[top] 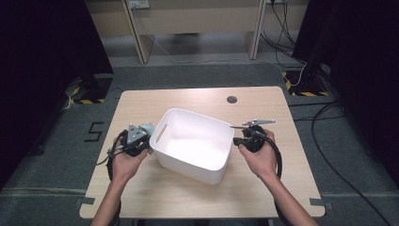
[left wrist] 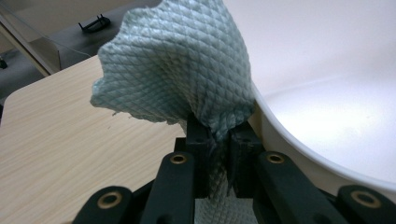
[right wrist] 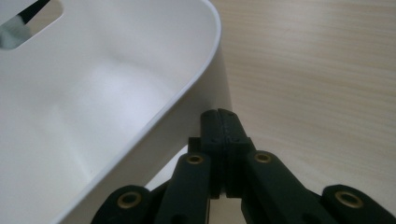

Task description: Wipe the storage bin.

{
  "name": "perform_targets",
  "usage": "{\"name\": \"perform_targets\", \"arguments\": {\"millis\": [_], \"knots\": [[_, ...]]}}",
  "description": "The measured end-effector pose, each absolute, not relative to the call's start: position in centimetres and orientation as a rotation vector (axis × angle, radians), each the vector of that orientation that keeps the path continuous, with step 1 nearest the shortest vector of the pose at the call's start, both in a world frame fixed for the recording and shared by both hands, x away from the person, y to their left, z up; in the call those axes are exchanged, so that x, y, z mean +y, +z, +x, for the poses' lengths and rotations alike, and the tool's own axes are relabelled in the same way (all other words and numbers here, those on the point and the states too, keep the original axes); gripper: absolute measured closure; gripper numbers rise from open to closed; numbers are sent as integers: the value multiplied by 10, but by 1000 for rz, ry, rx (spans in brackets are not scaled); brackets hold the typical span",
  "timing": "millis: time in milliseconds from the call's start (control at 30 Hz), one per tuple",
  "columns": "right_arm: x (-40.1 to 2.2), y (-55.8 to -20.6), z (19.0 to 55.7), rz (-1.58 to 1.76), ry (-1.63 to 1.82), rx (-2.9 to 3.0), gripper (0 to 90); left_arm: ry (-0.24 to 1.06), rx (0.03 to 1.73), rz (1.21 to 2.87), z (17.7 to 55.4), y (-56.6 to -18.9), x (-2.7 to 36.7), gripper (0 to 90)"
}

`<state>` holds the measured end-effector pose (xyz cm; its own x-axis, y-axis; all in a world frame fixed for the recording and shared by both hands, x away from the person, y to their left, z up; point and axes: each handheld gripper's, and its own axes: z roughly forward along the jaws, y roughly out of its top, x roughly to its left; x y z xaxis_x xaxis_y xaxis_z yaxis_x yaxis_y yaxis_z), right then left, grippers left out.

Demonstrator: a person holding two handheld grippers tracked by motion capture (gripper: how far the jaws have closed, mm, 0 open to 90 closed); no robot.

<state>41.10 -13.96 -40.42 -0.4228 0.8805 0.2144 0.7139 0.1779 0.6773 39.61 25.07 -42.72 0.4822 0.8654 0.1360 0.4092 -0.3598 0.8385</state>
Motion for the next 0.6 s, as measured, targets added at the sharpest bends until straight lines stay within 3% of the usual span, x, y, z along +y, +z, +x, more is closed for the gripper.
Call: {"name": "perform_targets", "arguments": {"millis": [267, 600], "knots": [[-145, -401, 445, 1635, 1095, 2121, 900, 740, 1038, 1962, 396, -429, 238, 807], [-158, -387, 429, 1635, 1188, 2071, 838, 750, 986, 1990, 342, -419, 248, 805]]}}
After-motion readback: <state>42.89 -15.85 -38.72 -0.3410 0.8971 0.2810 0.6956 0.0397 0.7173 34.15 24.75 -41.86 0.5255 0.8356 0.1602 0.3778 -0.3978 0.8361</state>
